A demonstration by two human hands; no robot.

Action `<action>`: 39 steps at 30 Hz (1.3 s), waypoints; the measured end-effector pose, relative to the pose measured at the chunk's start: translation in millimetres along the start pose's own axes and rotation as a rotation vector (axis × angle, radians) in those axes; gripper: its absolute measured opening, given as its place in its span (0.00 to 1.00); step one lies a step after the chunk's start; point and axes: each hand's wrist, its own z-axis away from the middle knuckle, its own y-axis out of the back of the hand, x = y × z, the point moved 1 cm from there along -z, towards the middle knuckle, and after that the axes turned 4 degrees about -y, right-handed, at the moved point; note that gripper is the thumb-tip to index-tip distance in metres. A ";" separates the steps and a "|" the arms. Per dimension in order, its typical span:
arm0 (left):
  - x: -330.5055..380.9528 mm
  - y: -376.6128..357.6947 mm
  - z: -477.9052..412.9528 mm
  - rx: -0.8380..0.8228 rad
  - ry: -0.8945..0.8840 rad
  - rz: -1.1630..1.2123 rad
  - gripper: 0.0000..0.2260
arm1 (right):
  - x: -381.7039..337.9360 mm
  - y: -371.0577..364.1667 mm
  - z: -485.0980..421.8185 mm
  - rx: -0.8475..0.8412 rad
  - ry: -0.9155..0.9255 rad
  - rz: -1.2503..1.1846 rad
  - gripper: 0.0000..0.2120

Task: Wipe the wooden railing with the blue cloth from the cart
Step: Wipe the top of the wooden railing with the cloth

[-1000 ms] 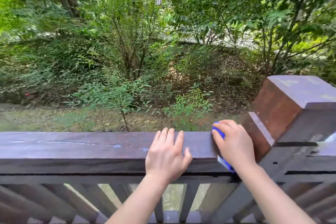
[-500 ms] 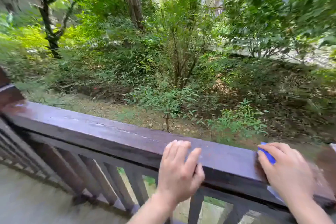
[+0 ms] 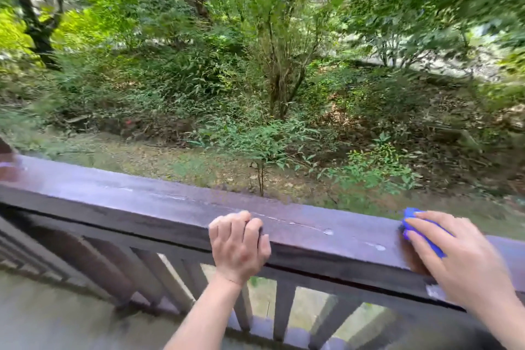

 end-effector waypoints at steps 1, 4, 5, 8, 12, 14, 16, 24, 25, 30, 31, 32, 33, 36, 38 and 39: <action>-0.6 -0.7 0.4 0.012 -0.019 -0.003 0.11 | 4.3 3.2 -4.7 -0.001 -0.090 0.003 0.19; -1.1 0.6 -1.7 0.017 -0.040 -0.004 0.12 | -18.9 3.4 -13.6 0.115 -0.413 0.036 0.18; -1.1 1.8 -1.2 0.021 -0.043 0.004 0.12 | -39.3 -1.8 -14.3 0.141 -0.447 0.042 0.17; -2.1 2.8 -4.6 0.020 -0.044 0.010 0.11 | -89.7 -19.9 -8.0 0.130 -0.254 -0.010 0.13; -1.5 5.7 -4.3 0.002 -0.023 0.029 0.11 | -71.6 -19.9 -4.3 0.112 0.005 -0.071 0.13; -2.2 5.3 -5.3 -0.016 -0.017 0.024 0.11 | -53.0 -14.9 -2.7 0.137 -0.046 -0.066 0.14; -1.9 4.7 -5.6 -0.029 -0.004 0.019 0.11 | -48.9 -13.0 -5.2 0.183 -0.244 -0.086 0.15; -2.8 -0.5 -2.3 -0.031 0.025 -0.019 0.13 | -122.6 -30.3 -10.0 0.063 0.050 -0.142 0.10; -2.4 -0.8 -1.4 -0.031 0.021 -0.020 0.13 | -113.7 -28.4 -13.1 0.049 0.047 -0.143 0.10; -2.2 -2.9 -1.3 -0.018 0.008 -0.058 0.13 | -114.1 -30.8 -26.8 0.068 -0.183 -0.124 0.08; -2.2 -3.3 -1.1 -0.014 -0.005 -0.056 0.13 | -124.8 -34.2 -23.3 0.080 -0.112 -0.108 0.08; -2.5 -3.6 -1.2 -0.012 -0.018 -0.052 0.13 | -133.2 -36.5 -18.7 0.074 -0.021 -0.114 0.09; -3.1 -3.5 -1.7 -0.010 -0.027 -0.053 0.13 | -136.0 -37.5 -15.3 0.053 0.058 -0.135 0.10; -4.0 -2.5 -1.6 -0.009 -0.039 -0.056 0.13 | -118.3 -33.8 -18.1 0.007 0.083 -0.176 0.12; -3.6 -2.1 -1.2 -0.007 -0.043 -0.047 0.13 | -110.4 -30.5 -23.9 0.017 -0.026 -0.185 0.12; -4.0 -2.6 -1.8 -0.004 -0.038 -0.043 0.13 | -114.1 -30.4 -25.2 0.036 -0.075 -0.185 0.12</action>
